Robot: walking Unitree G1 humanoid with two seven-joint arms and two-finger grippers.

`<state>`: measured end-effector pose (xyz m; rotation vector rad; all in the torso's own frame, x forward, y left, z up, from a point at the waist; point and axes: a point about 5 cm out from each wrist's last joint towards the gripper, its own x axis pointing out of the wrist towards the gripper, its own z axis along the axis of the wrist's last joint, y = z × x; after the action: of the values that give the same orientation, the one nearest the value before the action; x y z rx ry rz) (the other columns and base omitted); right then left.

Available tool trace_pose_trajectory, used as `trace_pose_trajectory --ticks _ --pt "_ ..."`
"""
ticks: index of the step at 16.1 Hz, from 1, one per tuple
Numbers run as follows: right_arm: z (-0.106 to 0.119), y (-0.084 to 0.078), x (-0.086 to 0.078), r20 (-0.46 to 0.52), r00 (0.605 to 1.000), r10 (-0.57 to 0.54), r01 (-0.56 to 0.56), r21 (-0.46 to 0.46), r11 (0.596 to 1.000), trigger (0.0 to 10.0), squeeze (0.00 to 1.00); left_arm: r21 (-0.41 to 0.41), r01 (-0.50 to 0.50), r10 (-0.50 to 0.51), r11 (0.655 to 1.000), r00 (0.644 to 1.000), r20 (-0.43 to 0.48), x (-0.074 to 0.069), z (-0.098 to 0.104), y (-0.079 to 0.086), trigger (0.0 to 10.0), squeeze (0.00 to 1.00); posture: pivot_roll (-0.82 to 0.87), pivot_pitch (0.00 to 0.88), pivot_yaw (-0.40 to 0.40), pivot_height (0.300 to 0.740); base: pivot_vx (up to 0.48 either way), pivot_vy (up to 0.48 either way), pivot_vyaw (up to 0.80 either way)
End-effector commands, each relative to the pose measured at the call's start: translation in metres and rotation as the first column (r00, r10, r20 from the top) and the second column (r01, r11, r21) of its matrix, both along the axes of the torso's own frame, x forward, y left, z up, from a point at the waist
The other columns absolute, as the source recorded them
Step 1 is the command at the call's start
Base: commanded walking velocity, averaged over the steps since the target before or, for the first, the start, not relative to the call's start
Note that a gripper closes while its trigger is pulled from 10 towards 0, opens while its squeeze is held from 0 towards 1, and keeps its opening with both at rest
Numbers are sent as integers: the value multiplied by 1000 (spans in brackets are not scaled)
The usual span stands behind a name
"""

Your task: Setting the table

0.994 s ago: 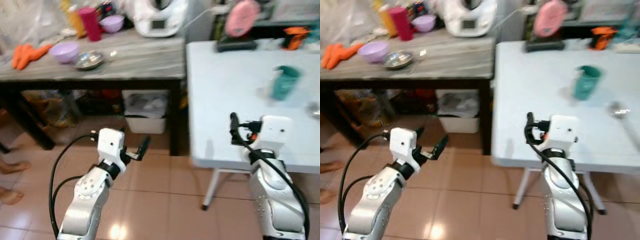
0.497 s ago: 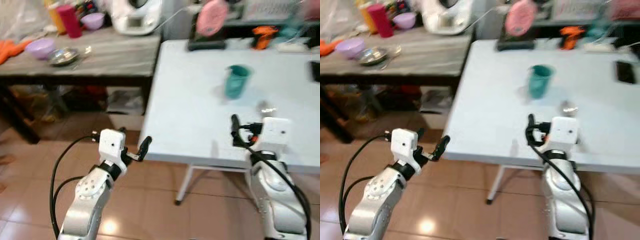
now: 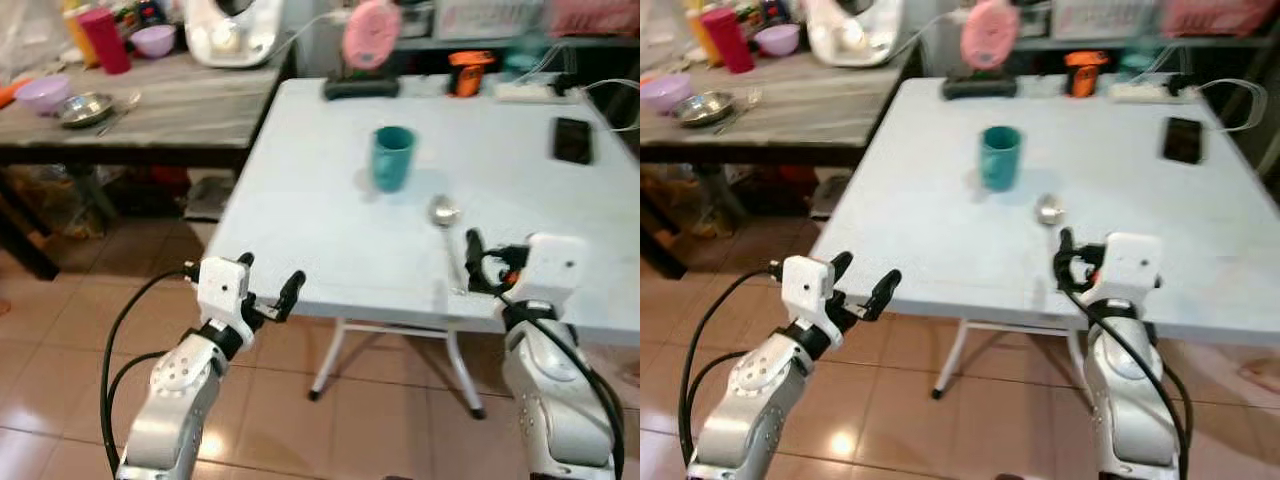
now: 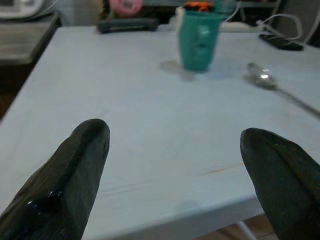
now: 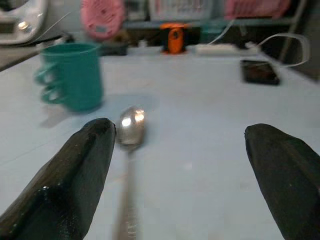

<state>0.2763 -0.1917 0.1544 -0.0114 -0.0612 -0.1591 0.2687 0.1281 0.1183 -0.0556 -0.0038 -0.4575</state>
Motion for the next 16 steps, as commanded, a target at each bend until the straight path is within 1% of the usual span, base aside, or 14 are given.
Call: trace_pose_trajectory --ticks 1,3,5,7,8,9,10,11,14,15,16 --pt "-3 7 3 -27 999 18 -18 3 1000 10000 0 37 3 -3 999 1000 -15 -4 -5 7 10000 0 -211 89 77 740 0 0 0" --pt "-5 2 12 -52 999 14 -12 30 999 10000 0 52 62 -61 997 998 -26 -6 -8 5 10000 0 -205 103 72 740 0 0 0" --pt "-6 -4 25 -88 996 30 -27 30 999 10000 0 64 129 -127 990 991 -31 -10 -8 1 10000 0 -204 122 69 740 0 0 0" --pt "-5 -8 31 -98 995 34 -31 32 999 10000 0 64 151 -149 987 988 -30 -11 -7 0 10000 0 -203 135 68 740 0 0 0" --pt "-4 -9 38 -106 993 48 -46 19 999 10000 0 58 169 -167 984 985 -32 -14 -7 -1 10000 0 -203 154 67 740 0 0 0" --pt "-5 -9 48 -134 988 78 -77 14 997 10000 0 56 191 -189 980 981 -43 -18 -8 -2 10000 0 -203 171 67 740 0 0 0" --pt "-5 -8 51 -142 986 89 -87 15 996 10000 0 56 197 -195 979 980 -46 -20 -8 -2 10000 0 -202 181 68 740 0 0 0" --pt "-5 -1 59 -160 978 133 -133 10 991 10000 0 55 207 -205 977 977 -53 -22 -9 -3 10000 0 -198 189 69 740 0 0 0" --pt "-1 12 72 -154 969 194 -196 1 981 10000 0 52 208 -206 977 977 -52 -22 -7 -4 10000 0 -190 195 67 740 0 0 0" --pt "0 16 79 -163 963 213 -215 4 977 10000 0 50 207 -204 977 978 -52 -22 -7 -4 10000 0 -186 195 67 740 0 0 0" --pt "-1 18 82 -171 961 219 -220 15 975 9451 0 47 205 -202 978 978 -51 -22 -6 -5 10000 0 -184 195 66 740 0 0 0"
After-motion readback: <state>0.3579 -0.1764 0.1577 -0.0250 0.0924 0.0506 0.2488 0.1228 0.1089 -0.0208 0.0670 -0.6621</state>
